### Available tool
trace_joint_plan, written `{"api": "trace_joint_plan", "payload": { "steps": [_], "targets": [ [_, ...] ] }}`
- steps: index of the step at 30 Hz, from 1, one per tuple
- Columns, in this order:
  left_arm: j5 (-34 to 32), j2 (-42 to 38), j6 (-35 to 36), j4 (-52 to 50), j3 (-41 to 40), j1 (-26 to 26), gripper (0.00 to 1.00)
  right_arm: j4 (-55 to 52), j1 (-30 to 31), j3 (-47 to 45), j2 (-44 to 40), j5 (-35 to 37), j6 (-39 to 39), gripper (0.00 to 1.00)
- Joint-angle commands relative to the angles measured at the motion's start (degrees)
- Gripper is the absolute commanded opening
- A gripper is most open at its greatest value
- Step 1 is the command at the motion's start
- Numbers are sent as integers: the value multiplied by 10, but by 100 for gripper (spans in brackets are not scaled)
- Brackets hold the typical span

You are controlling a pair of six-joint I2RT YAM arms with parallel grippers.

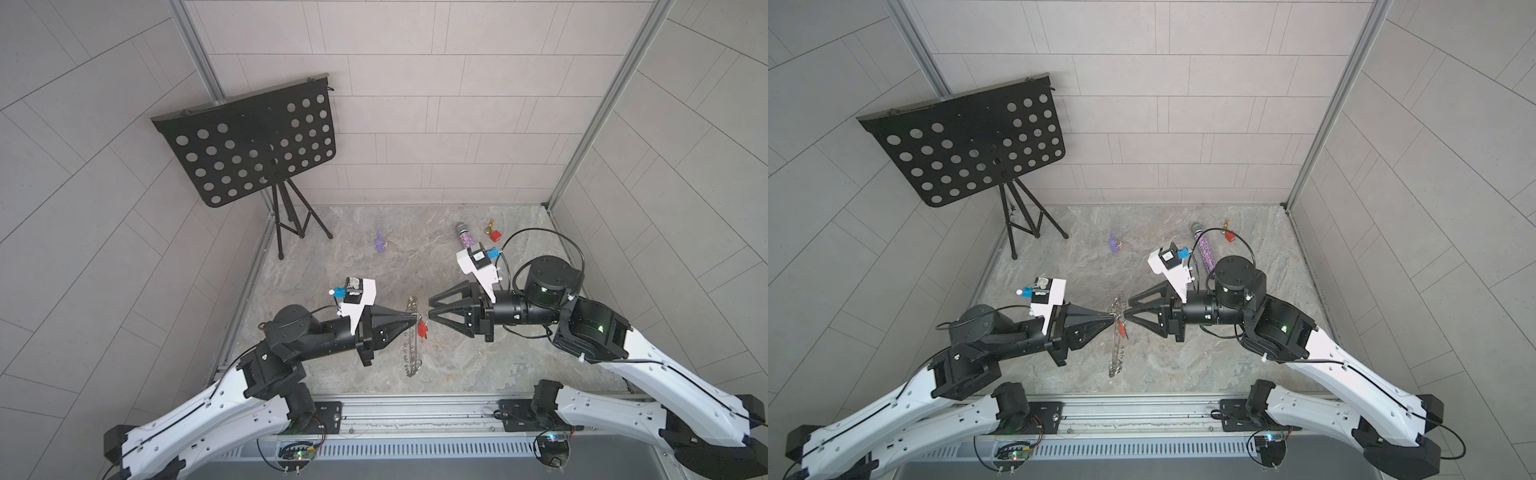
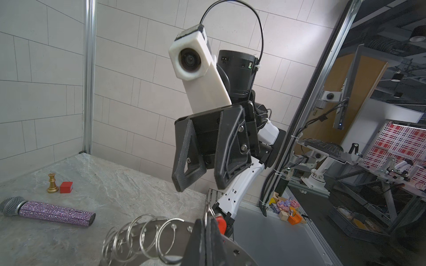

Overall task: Attach keys to a key ring
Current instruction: Adjust the key on the keyring.

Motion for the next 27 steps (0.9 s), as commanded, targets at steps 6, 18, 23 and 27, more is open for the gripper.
{"api": "trace_joint_plan", "payload": {
  "steps": [6, 18, 23, 27],
  "targets": [
    [-1, -8, 3, 28, 7, -1, 0, 32, 0, -13, -2, -28, 20, 36],
    [-2, -3, 9, 20, 11, -2, 0, 35, 0, -14, 3, -52, 23, 13],
    [0, 1, 12, 15, 17, -2, 0, 37, 0, -18, 4, -58, 26, 13],
    [0, 2, 12, 15, 17, -2, 0, 41, 0, -21, 3, -60, 31, 17]
  ]
}}
